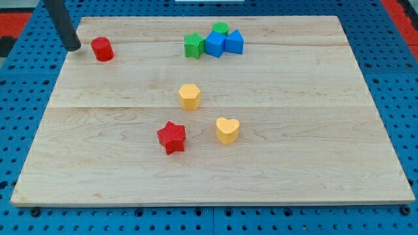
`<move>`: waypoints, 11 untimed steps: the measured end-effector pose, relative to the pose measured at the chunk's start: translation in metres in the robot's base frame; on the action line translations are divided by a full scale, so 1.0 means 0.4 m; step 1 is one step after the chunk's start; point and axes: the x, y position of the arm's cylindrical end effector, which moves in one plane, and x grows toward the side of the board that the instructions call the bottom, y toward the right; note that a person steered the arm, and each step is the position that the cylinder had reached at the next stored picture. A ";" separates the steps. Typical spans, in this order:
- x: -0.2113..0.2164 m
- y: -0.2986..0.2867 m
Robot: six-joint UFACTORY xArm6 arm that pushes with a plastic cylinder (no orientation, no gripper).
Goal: Move the red circle left to the green star
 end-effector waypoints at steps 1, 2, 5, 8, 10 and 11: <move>0.043 -0.007; 0.101 0.053; -0.036 0.074; -0.002 0.137; 0.072 0.053; 0.123 0.146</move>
